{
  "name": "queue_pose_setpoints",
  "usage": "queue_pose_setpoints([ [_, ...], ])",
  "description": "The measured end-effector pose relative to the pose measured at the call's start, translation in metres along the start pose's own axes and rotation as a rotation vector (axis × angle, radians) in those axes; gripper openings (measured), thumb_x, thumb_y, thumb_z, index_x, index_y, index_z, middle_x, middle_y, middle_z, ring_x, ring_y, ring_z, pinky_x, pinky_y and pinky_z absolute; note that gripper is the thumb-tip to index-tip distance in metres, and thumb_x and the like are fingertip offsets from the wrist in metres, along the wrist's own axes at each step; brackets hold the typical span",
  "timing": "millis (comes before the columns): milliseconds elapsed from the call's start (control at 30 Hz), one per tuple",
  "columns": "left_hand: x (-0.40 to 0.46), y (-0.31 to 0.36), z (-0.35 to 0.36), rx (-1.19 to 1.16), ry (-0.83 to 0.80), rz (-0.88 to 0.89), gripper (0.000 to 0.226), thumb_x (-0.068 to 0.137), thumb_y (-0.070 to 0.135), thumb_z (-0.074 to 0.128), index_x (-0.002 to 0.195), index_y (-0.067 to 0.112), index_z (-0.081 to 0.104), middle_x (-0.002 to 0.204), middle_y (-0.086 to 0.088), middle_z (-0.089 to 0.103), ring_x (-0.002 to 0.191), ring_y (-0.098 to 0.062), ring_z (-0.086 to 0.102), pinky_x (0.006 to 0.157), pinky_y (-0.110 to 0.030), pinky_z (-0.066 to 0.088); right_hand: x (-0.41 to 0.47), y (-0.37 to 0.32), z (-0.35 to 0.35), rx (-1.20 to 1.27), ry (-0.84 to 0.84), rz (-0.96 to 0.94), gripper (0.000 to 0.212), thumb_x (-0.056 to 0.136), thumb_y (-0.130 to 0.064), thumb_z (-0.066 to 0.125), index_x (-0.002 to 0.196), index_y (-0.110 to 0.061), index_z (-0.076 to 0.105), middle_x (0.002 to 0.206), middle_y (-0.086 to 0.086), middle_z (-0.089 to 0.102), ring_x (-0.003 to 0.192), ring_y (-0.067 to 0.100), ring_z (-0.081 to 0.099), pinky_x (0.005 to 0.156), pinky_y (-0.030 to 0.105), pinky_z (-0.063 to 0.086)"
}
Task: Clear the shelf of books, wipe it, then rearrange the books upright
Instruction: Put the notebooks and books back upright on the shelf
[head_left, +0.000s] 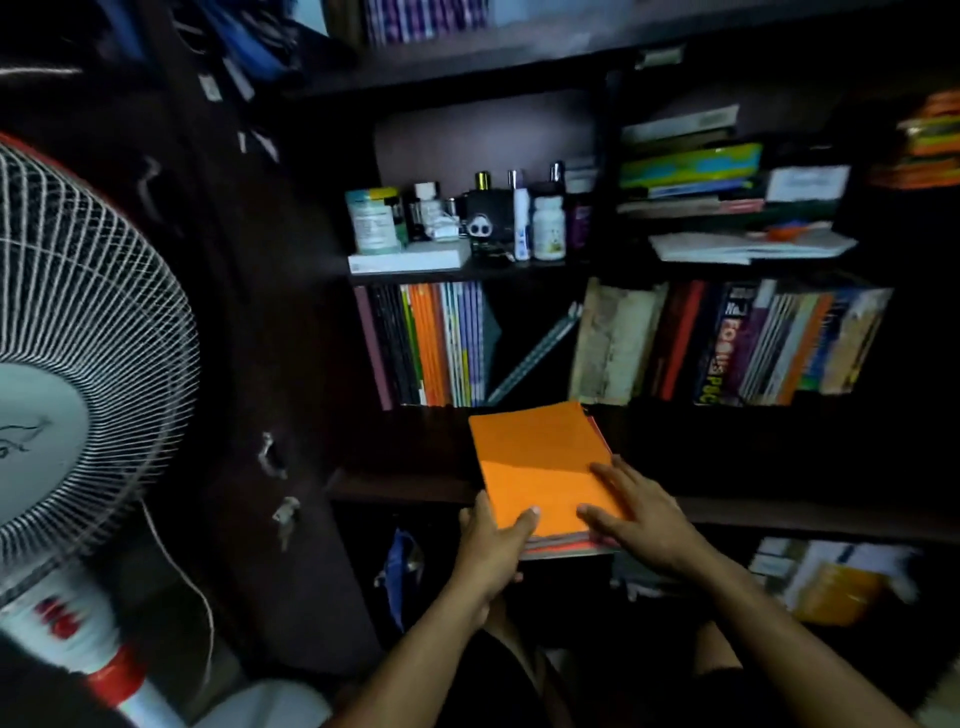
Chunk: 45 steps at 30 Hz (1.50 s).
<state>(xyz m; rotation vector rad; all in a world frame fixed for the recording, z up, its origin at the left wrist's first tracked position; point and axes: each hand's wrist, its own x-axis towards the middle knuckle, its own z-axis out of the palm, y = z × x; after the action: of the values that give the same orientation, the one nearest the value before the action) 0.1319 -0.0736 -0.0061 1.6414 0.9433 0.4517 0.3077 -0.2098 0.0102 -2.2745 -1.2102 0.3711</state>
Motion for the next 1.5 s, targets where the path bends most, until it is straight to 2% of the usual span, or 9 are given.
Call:
queue_pose_setpoints([
  [67, -0.001, 0.006, -0.001, 0.082, 0.057, 0.077, 0.050, 0.096, 0.054, 0.058, 0.133, 0.022, 0.048, 0.127, -0.002, 0.034, 0.116, -0.019, 0.048, 0.091, -0.030, 0.047, 0.001, 0.006, -0.001, 0.047, 0.003, -0.007, 0.090, 0.078, -0.088, 0.042, 0.154, -0.040, 0.030, 0.168, -0.003, 0.016, 0.149, 0.025, 0.028, 0.119, 0.042, 0.025],
  [267, -0.004, 0.015, -0.006, 0.210, 0.111, 0.081, 0.034, 0.101, 0.050, 0.049, 0.082, 0.024, 0.059, 0.104, -0.006, 0.060, 0.093, -0.025, 0.059, 0.077, -0.034, 0.044, 0.001, 0.012, -0.009, 0.244, 0.060, 0.021, 0.076, 0.079, -0.064, 0.069, 0.143, -0.027, 0.050, 0.163, 0.004, 0.030, 0.146, 0.025, 0.035, 0.114, 0.036, 0.031],
  [433, 0.001, 0.018, -0.017, 0.102, 0.139, 0.071, 0.042, 0.091, 0.049, 0.065, 0.091, 0.007, 0.071, 0.085, -0.008, 0.070, 0.078, -0.027, 0.069, 0.065, -0.038, 0.057, 0.001, 0.012, -0.012, 0.228, 0.035, 0.035, 0.074, 0.079, -0.061, 0.071, 0.142, -0.028, 0.051, 0.163, 0.002, 0.030, 0.144, 0.026, 0.037, 0.114, 0.037, 0.033],
  [600, 0.006, 0.023, -0.021, -0.086, 0.113, 0.008, 0.037, 0.086, 0.017, 0.079, 0.112, 0.007, 0.055, 0.094, -0.011, 0.071, 0.061, -0.019, 0.067, 0.045, -0.027, 0.052, 0.003, 0.011, -0.003, 0.131, 0.021, -0.038, 0.117, 0.056, -0.103, 0.042, 0.148, -0.032, 0.044, 0.158, -0.001, 0.040, 0.136, 0.020, 0.046, 0.112, 0.036, 0.038],
  [900, 0.005, 0.006, -0.080, -0.335, 0.226, 0.110, 0.042, 0.095, -0.009, 0.045, 0.122, 0.020, 0.034, 0.124, -0.009, 0.050, 0.109, -0.035, 0.060, 0.060, -0.040, 0.062, 0.010, 0.014, 0.003, -0.160, 0.033, -0.083, 0.060, 0.101, -0.052, 0.046, 0.154, -0.024, 0.039, 0.164, -0.001, 0.029, 0.148, 0.019, 0.032, 0.117, 0.029, 0.024],
  [1000, 0.007, -0.003, -0.101, -0.314, 0.354, 0.222, 0.048, 0.095, -0.007, 0.050, 0.126, 0.026, 0.033, 0.123, -0.008, 0.055, 0.104, -0.027, 0.062, 0.078, -0.052, 0.061, 0.018, 0.000, -0.013, -0.323, -0.085, 0.001, 0.081, 0.089, -0.080, 0.032, 0.154, -0.031, 0.033, 0.164, -0.007, 0.026, 0.143, 0.026, 0.036, 0.114, 0.042, 0.032],
  [1100, 0.023, -0.003, -0.118, -0.246, 0.432, 0.203, 0.053, 0.095, 0.005, 0.063, 0.139, 0.025, 0.041, 0.121, -0.004, 0.060, 0.109, -0.028, 0.061, 0.093, -0.050, 0.053, 0.037, -0.024, -0.032, -0.590, -0.153, -0.011, 0.063, 0.094, -0.062, 0.051, 0.147, -0.030, 0.038, 0.157, -0.005, 0.037, 0.141, 0.028, 0.035, 0.114, 0.051, 0.026],
  [1200, 0.040, -0.001, -0.122, -0.095, 0.535, 0.211, 0.026, 0.097, 0.019, 0.065, 0.122, 0.016, 0.058, 0.109, -0.007, 0.066, 0.111, -0.038, 0.062, 0.092, -0.045, 0.051, 0.054, -0.064, -0.047, -0.730, -0.130, -0.143, 0.073, 0.094, -0.057, 0.055, 0.154, -0.026, 0.029, 0.160, 0.000, 0.032, 0.145, 0.027, 0.030, 0.116, 0.048, 0.024],
  [1500, 0.093, 0.027, -0.122, 0.088, 0.674, 0.196, 0.041, 0.100, 0.028, 0.058, 0.140, 0.019, 0.054, 0.117, -0.015, 0.065, 0.110, -0.040, 0.061, 0.085, -0.039, 0.047, 0.127, -0.164, -0.035, -0.933, -0.114, -0.469, 0.073, 0.100, -0.045, 0.052, 0.158, -0.015, 0.021, 0.167, 0.006, 0.017, 0.155, 0.026, 0.004, 0.122, 0.056, 0.008],
])
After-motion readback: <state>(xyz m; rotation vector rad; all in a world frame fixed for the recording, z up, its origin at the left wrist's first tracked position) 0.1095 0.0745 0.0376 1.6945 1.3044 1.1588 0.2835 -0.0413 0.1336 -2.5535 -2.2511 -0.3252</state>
